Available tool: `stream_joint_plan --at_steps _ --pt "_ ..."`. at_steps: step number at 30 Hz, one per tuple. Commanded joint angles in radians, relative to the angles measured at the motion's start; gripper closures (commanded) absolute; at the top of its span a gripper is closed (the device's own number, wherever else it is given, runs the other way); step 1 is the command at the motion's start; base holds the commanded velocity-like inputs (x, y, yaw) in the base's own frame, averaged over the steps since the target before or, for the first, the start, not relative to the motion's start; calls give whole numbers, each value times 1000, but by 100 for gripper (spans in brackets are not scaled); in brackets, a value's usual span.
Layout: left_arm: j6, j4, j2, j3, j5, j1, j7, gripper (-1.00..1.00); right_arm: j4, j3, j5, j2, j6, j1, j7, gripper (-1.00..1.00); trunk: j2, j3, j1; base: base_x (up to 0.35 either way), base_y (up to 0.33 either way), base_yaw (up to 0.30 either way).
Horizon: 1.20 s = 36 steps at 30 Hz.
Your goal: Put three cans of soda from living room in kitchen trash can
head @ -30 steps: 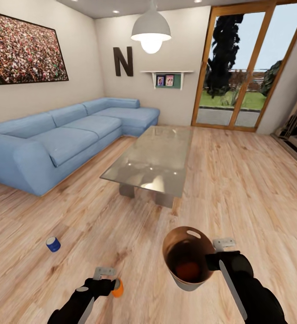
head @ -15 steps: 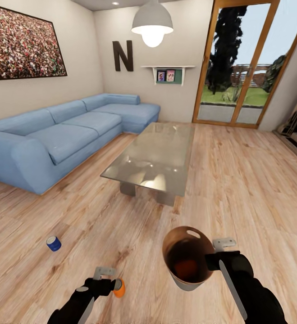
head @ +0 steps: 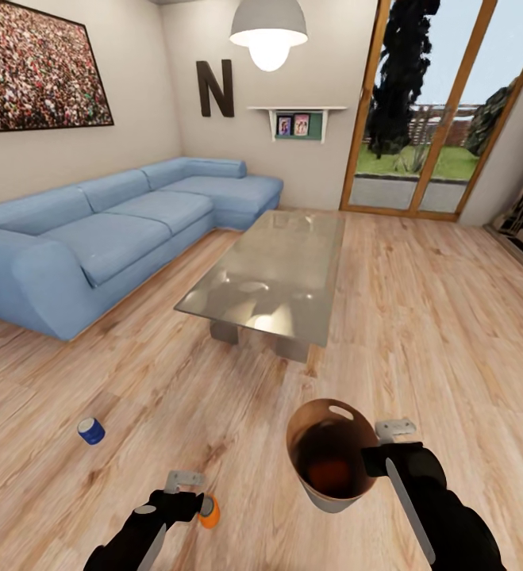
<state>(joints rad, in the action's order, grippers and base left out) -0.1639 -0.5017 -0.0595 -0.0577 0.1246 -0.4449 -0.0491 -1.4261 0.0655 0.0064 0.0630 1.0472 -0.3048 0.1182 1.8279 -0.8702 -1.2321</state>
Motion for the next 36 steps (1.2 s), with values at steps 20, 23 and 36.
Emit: stream_joint_plan --at_steps 20,23,36 --pt "1 0 -1 1 4 0 0 -100 0 0 -14 0 0 0 -1 100 0 -32 0 56 -21 0" --pt "0 0 -1 1 4 0 -1 -100 0 0 -15 0 0 0 -2 100 0 -37 0 169 -2 0" --pt "0 -1 0 1 4 0 -2 -100 0 2 -15 0 0 0 -2 100 0 -57 0 95 0 0"
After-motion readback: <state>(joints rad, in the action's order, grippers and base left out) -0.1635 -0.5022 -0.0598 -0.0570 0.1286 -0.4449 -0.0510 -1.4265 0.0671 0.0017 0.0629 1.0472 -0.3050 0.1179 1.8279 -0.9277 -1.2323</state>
